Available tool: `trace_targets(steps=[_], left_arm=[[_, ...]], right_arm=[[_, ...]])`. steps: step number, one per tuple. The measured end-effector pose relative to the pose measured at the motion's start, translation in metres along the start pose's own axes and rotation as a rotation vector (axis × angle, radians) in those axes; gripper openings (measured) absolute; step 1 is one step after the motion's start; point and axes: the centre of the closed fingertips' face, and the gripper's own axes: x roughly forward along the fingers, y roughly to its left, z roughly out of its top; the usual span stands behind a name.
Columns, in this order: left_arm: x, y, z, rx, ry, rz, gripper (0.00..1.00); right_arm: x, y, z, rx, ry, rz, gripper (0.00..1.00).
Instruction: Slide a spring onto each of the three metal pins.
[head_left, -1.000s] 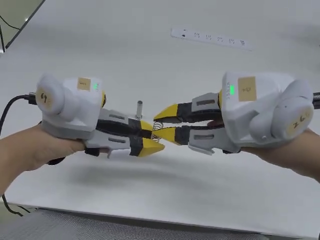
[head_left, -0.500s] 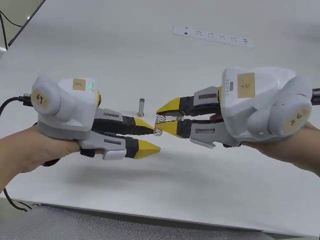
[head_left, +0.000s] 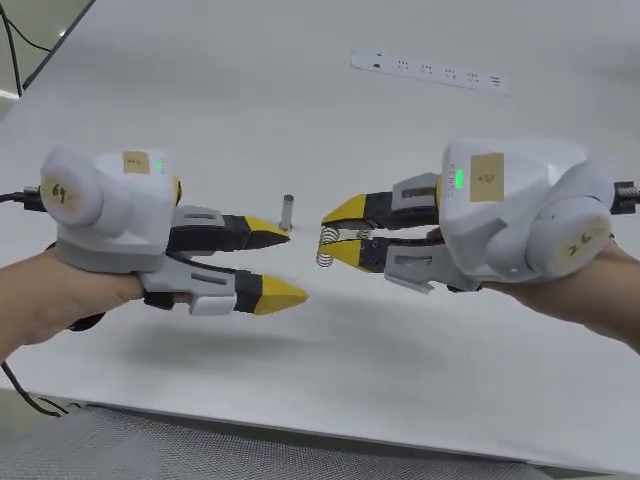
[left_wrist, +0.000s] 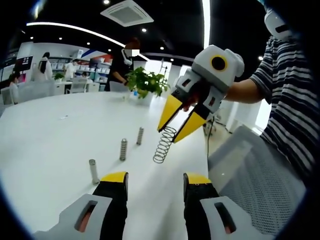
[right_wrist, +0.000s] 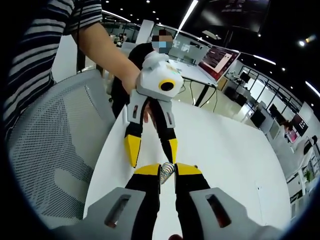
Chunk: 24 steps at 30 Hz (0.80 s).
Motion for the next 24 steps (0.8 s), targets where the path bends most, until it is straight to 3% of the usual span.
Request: trace_targets(steps=[6, 10, 24], left_arm=[[-0.006, 0.008, -0.004, 0.004, -0.007, 0.051, 0.55], [-0.009, 0.017, -0.005, 0.017, -0.005, 0.094, 0.71], [-0.024, 0.037, -0.01, 0.011, -0.027, 0.193, 0.98]], right_arm=[[0.001, -0.006, -0.006, 0.015, 0.007, -0.024, 0.08], [0.002, -0.009, -0.008, 0.025, 0.008, -0.036, 0.08], [0.011, -0.019, -0.019, 0.03, 0.033, -0.056, 0.08]])
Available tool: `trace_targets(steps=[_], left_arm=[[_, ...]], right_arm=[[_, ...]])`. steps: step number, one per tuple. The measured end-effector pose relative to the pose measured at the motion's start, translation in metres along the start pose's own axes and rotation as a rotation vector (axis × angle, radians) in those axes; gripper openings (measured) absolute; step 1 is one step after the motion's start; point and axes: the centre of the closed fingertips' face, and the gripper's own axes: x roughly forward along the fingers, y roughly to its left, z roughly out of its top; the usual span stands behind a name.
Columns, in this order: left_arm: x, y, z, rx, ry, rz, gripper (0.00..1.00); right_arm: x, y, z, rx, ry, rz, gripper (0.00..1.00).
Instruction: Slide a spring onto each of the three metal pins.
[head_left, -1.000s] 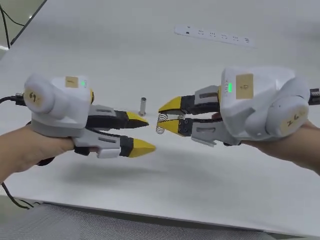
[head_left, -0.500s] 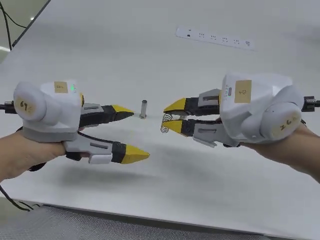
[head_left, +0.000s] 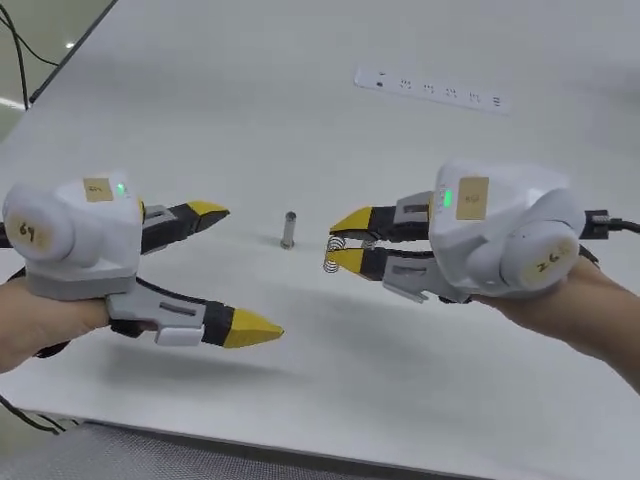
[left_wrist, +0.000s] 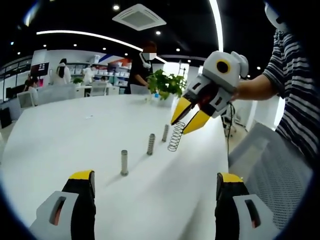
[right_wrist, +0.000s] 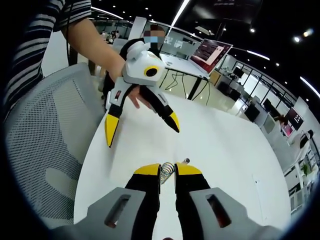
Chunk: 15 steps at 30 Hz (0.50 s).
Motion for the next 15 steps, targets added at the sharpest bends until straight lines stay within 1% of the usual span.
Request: trace_targets(steps=[2, 8, 11, 15], left_arm=[[0.0, 0.001, 0.0, -0.009, -0.002, 0.005, 0.98], [-0.003, 0.006, 0.0, -0.015, -0.012, 0.023, 0.98], [-0.004, 0.008, 0.0, -0.019, -0.016, 0.031, 0.98], [-0.004, 0.01, 0.001, -0.022, -0.022, 0.039, 0.98]], right_arm=[[0.002, -0.002, -0.002, 0.004, 0.004, -0.006, 0.08], [0.007, -0.014, 0.001, 0.032, -0.008, -0.032, 0.08], [0.011, -0.024, 0.003, 0.034, -0.009, -0.055, 0.08], [0.018, -0.038, 0.009, 0.064, -0.027, -0.08, 0.08]])
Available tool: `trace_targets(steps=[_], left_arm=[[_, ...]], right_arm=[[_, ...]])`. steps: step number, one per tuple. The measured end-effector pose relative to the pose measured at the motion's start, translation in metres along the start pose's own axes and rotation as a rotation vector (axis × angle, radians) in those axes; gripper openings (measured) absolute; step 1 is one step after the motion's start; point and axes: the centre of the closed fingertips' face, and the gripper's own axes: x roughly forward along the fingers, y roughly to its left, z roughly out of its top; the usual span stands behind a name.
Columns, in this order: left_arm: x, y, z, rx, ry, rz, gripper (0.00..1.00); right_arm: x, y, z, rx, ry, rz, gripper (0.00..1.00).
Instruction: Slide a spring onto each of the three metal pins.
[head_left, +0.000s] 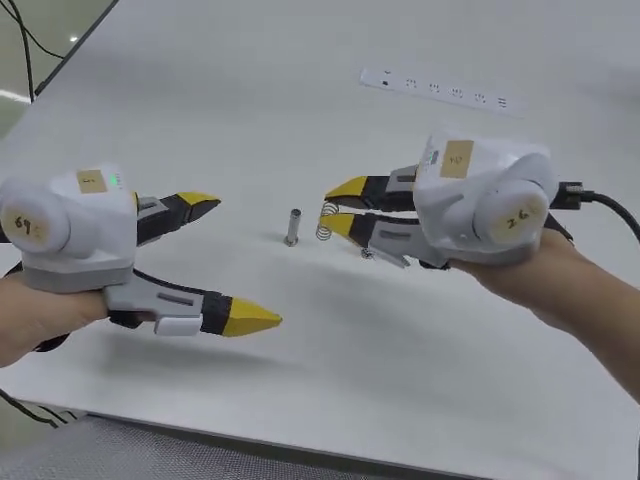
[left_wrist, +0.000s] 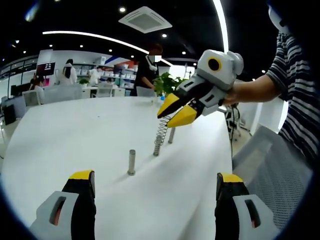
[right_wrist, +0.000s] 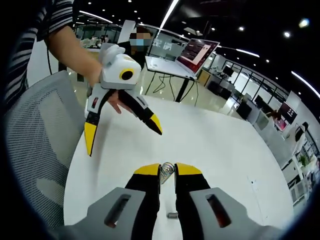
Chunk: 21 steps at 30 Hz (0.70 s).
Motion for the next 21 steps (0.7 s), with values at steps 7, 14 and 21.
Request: trace_targets(steps=[7, 14, 21], left_arm=[[-0.002, 0.002, -0.001, -0.007, -0.003, 0.006, 0.98], [-0.004, 0.004, 0.0, -0.014, -0.013, 0.015, 0.98], [-0.004, 0.005, 0.001, -0.014, -0.015, 0.018, 0.98]], right_arm=[[0.013, -0.016, 0.007, 0.039, -0.015, -0.026, 0.08], [0.025, -0.023, 0.009, 0.067, -0.015, -0.031, 0.08], [0.033, -0.021, 0.008, 0.07, -0.007, -0.022, 0.08]])
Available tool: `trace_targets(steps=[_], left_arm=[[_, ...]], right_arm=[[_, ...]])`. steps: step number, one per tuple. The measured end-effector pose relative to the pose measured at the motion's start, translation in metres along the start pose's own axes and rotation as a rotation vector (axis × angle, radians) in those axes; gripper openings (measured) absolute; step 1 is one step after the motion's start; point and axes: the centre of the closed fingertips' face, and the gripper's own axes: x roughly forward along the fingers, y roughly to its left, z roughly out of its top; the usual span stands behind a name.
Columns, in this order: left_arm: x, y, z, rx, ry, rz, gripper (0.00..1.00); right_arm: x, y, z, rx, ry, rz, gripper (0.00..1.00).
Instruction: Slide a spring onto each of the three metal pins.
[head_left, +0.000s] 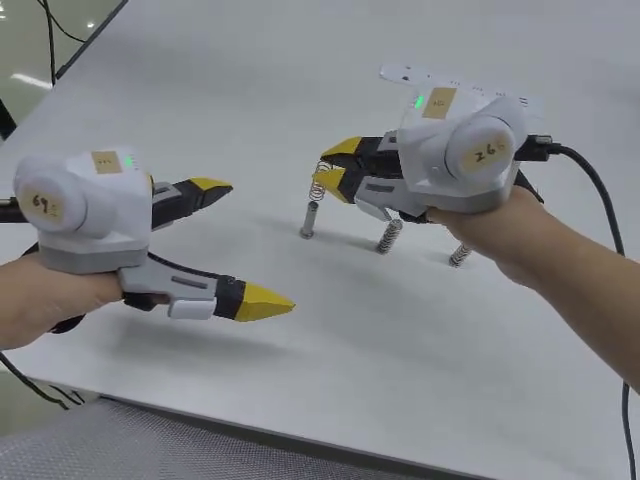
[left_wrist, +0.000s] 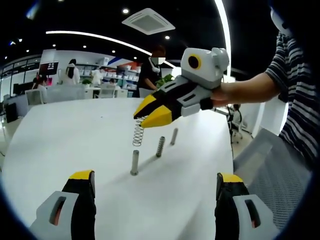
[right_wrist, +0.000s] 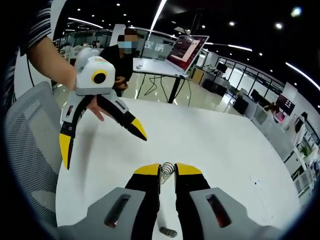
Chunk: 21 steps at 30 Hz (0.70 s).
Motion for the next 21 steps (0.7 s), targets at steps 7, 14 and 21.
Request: trace_targets(steps=[7, 14, 21], left_arm=[[-0.001, 0.001, -0.002, -0.003, 0.002, 0.001, 0.98], [0.0, 0.001, -0.003, -0.011, -0.001, 0.001, 0.97], [0.0, 0.003, -0.004, -0.015, 0.0, 0.001, 0.97]], right_arm=[[0.004, -0.001, -0.011, 0.026, 0.016, 0.006, 0.08], [0.006, 0.001, -0.012, 0.031, 0.017, 0.014, 0.08], [0.008, 0.003, -0.014, 0.029, 0.024, 0.018, 0.08]])
